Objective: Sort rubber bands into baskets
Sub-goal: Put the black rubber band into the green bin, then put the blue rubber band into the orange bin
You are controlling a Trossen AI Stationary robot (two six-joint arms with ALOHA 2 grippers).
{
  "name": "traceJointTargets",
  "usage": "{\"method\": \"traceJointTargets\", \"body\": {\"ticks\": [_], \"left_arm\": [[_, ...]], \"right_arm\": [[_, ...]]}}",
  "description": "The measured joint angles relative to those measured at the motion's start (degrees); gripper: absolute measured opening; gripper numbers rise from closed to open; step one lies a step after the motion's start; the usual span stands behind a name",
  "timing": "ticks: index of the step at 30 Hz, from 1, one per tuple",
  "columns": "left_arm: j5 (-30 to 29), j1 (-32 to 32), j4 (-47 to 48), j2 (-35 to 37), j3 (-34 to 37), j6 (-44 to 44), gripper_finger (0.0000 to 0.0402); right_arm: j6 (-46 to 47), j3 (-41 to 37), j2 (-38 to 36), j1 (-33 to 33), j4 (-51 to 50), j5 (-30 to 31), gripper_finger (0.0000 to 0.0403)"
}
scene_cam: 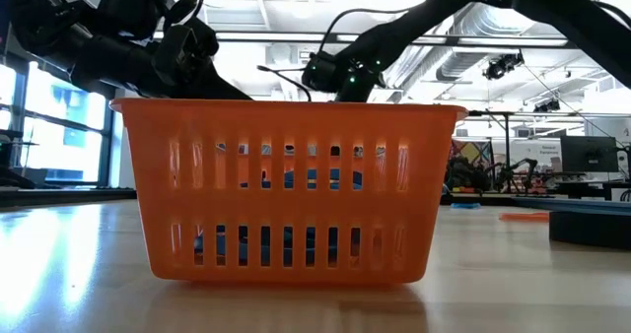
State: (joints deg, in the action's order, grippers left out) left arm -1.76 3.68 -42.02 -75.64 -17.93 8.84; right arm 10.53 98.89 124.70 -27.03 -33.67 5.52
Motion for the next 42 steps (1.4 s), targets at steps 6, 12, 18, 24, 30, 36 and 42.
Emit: {"method": "traceJointTargets", "body": {"ticks": [6, 12, 18, 24, 30, 36, 42], "left_arm": [[0.0, 0.0, 0.05, 0.0, 0.0, 0.0, 0.0072], [0.0, 0.0, 0.15, 0.0, 0.0, 0.0, 0.0072], [0.0, 0.0, 0.17, 0.0, 0.0, -0.02, 0.0072], [0.0, -0.02, 0.54, 0.0, 0.0, -0.02, 0.0072], [-0.35, -0.02, 0.79, 0.0, 0.0, -0.02, 0.0072], [-2.75, 0.35, 1.11, 0.0, 0.0, 0.03, 0.0072], [-4.08, 4.87, 7.24, 0.11, -1.22, 3.09, 0.0055]], "right_arm": [[1.03, 0.0, 0.0, -0.39, -1.48, 0.0, 0.0026], [0.36, 0.0, 0.0, -0.37, -1.66, 0.02, 0.0088], [-5.34, 0.28, -0.13, 0.45, -1.65, 1.48, 0.013], [-10.38, -0.71, -3.11, 3.53, 0.86, 8.32, 0.0037], [-9.09, -11.63, -11.33, 3.96, 13.51, 8.57, 0.0006], [-4.95, -29.6, -23.28, 4.4, 24.13, 9.79, 0.0001], [-1.12, -43.16, -35.46, 6.66, 29.63, 13.8, 0.0]]}}
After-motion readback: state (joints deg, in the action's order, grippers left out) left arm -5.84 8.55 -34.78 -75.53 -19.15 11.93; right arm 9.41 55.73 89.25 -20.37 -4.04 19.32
